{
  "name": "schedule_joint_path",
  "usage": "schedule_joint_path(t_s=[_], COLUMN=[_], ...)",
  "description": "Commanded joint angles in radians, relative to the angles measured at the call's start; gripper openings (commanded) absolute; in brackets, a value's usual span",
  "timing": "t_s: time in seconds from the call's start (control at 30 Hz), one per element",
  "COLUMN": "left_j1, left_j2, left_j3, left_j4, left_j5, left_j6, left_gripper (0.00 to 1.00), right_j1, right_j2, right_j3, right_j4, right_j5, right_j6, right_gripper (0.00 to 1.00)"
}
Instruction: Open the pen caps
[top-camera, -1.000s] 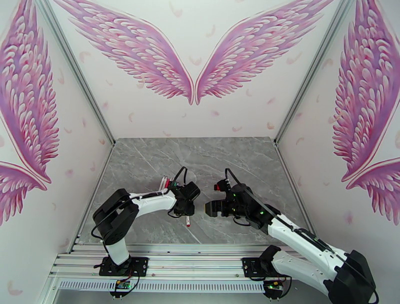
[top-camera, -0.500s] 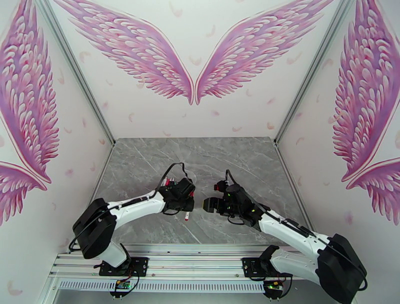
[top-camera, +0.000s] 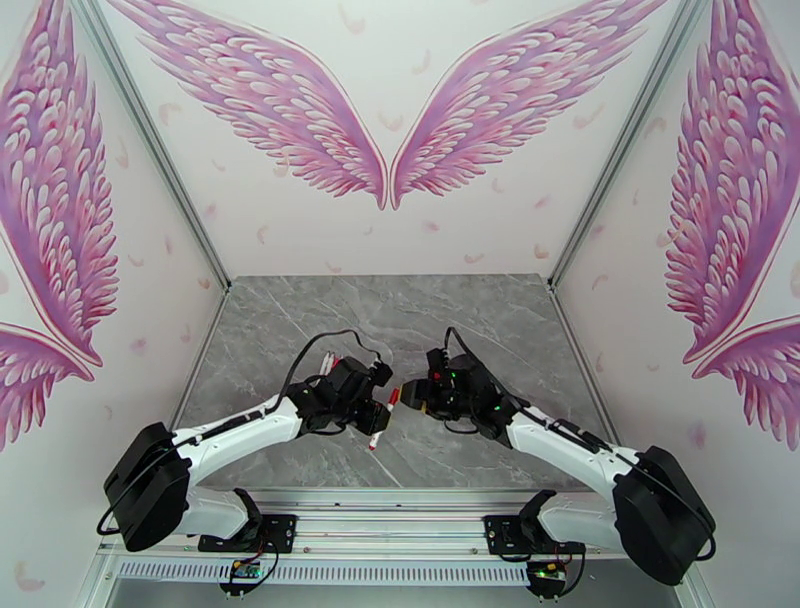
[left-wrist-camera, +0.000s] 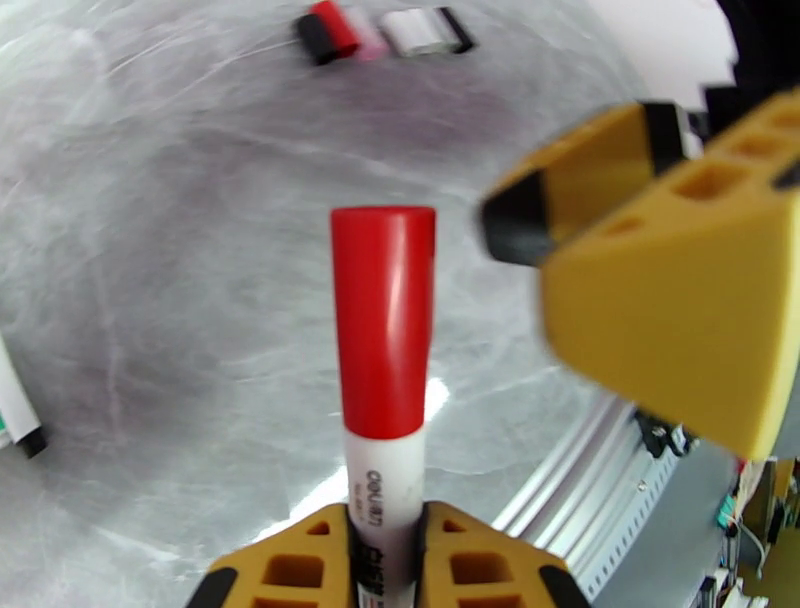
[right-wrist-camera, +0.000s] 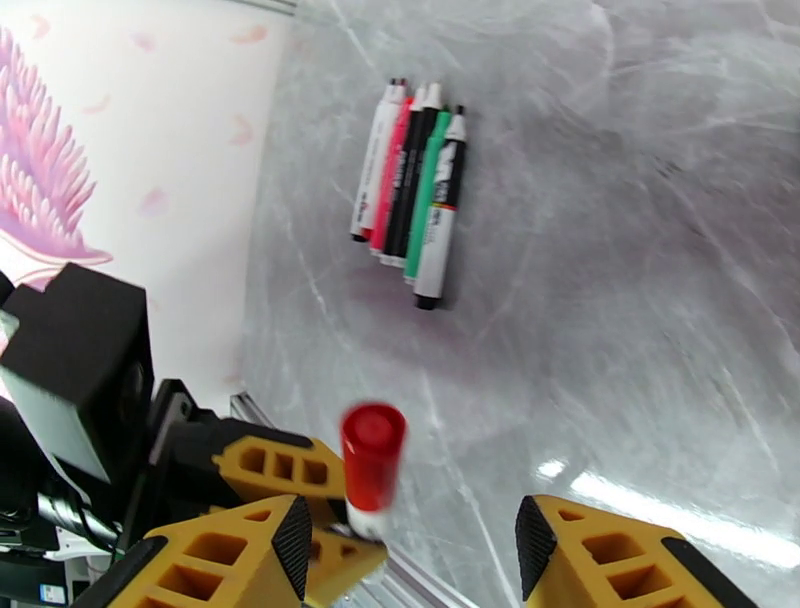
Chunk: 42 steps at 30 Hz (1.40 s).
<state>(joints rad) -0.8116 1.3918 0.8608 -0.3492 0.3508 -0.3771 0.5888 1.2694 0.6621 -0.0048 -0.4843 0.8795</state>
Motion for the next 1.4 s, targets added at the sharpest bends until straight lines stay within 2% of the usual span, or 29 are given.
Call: schedule_joint_path(t_s=[0.0, 0.27, 0.77, 1.07, 1.37], left_j1=[0.002, 0.003, 0.005, 0.013, 0.031], left_j2=[-0.027, -0.028, -0.036, -0.067, -0.169], left_j3=[0.002, 0.005, 0.011, -0.013, -0.131], left_j4=[0.025, 0.018, 0.018, 0.029, 0.196], left_j5=[0.078, 0.086, 0.110, 0.115, 0.164], left_j6=[0.043, 0.049, 0.044, 0.038, -0.062], left_gripper=[0.14, 0.14, 0.13, 0.13, 0.31], right_j1=[-0.005, -0.005, -0.005, -0.006, -0.015], right_j2=[0.030, 0.069, 0.097, 0.083, 0.039], right_j3=[0.041, 0.070, 0.082, 0.096, 0.100], right_j4=[0.025, 0.020, 0.026, 0.020, 0.059], right_j5=[-0.073, -0.125, -0.149, -0.142, -0.145], right_j6=[0.004, -0.011, -0.011, 0.001, 0.082], right_gripper=[0.58, 0.49, 0.37, 0.20, 0.15])
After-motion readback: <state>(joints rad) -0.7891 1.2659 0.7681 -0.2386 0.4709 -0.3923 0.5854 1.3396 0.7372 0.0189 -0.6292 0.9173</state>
